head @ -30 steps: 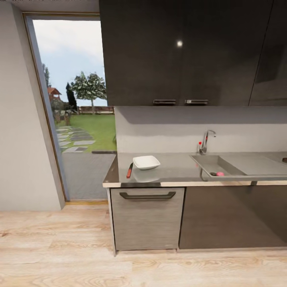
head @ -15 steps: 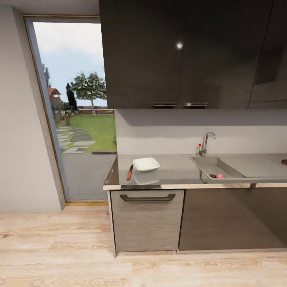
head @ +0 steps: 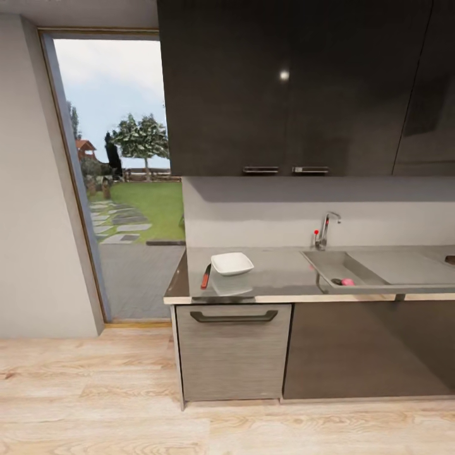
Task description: In the kitchen, take the Vidalia onion out of the sink, dice it on the chopping board with the paring knife, put the diced onion into the bowl on the countertop, then place both the paring knife and the chopping board into the sink.
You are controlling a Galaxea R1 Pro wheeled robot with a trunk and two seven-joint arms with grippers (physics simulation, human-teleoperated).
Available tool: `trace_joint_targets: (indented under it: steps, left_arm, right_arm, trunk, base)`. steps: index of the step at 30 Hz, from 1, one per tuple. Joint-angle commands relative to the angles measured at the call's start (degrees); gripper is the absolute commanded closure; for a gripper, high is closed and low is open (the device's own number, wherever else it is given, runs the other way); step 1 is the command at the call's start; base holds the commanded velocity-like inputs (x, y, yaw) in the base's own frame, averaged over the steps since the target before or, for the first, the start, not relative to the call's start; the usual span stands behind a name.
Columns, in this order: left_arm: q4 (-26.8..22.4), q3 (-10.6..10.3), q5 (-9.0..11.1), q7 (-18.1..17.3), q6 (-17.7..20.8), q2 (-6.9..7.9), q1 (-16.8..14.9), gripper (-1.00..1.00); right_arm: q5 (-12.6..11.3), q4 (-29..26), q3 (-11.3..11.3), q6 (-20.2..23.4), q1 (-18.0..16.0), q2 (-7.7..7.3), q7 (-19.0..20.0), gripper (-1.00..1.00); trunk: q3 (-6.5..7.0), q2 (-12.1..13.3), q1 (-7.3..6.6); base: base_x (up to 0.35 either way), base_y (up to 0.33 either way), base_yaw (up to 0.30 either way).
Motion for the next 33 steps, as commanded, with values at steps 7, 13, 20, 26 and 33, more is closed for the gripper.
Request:
trace_joint_targets:
  steps: [7,13,20,26,33]
  left_arm:
    - [-0.1,0.0,-0.1,0.0,-0.1,0.0,0.0,-1.0]
    - [-0.1,0.0,-0.1,0.0,-0.1,0.0,0.0,-1.0]
    - [-0.1,0.0,-0.1,0.0,-0.1,0.0,0.0,-1.0]
    - [-0.1,0.0,-0.1,0.0,-0.1,0.0,0.0,-1.0]
    - [-0.2,-0.1,-0.1,-0.1,-0.1,-0.15,0.0,-1.0]
  right_arm:
    - [0.0,0.0,0.0,-0.2,0.0,0.02,-0.2,-1.0]
    - [0.0,0.0,0.0,-0.2,0.0,0.03,-0.2,-1.0]
    - [0.0,0.0,0.0,-0.2,0.0,0.04,-0.2,-1.0]
    - [0.0,0.0,0.0,-0.2,0.0,0.04,-0.2,-1.0]
    - [0.0,0.0,0.0,-0.2,0.0,0.03,-0.2,-1.0]
  trunk:
    - [1.2,2.8,-1.54]
    - [2.28,5.2,-2.86]
    - [3.53,8.0,-4.39]
    - [4.61,10.4,-5.71]
    - [5.87,13.2,-7.25]
  base:
    - [0.0,0.0,0.0]
    - [0.0,0.0,0.0]
    - [0.0,0.0,0.0]
    - [0.0,0.0,0.0]
    - [0.0,0.0,0.0]
